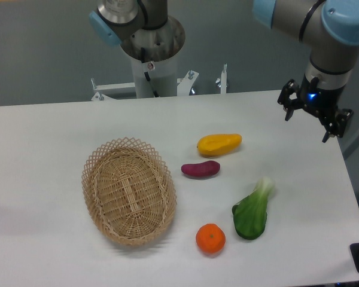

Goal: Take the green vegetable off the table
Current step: 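Move the open gripper toward the green bok choy, then lower the gripper over the leafy stem of the bok choy, then close the gripper on the bok choy stem and lift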

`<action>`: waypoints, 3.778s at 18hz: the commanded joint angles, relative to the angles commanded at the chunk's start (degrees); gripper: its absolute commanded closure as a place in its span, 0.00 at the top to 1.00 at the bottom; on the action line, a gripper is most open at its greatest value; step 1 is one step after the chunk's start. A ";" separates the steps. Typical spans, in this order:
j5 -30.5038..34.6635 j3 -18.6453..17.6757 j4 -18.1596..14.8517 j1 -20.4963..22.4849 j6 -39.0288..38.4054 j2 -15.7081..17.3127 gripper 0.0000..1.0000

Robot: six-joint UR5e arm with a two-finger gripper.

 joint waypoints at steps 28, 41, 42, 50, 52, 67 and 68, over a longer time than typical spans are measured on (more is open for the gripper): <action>-2.73 -13.26 20.21 -4.13 -7.12 -8.96 1.00; -2.29 -18.72 29.88 -4.31 -6.94 -11.34 1.00; -2.29 -18.72 29.88 -4.31 -6.94 -11.42 1.00; -2.20 -18.90 30.15 -4.39 -6.94 -12.48 1.00; -2.11 -18.90 30.15 -4.74 -6.94 -12.65 1.00; -1.93 -18.55 33.22 -5.10 -6.24 -13.45 0.43; -1.93 -18.37 33.22 -5.10 -6.24 -13.36 0.41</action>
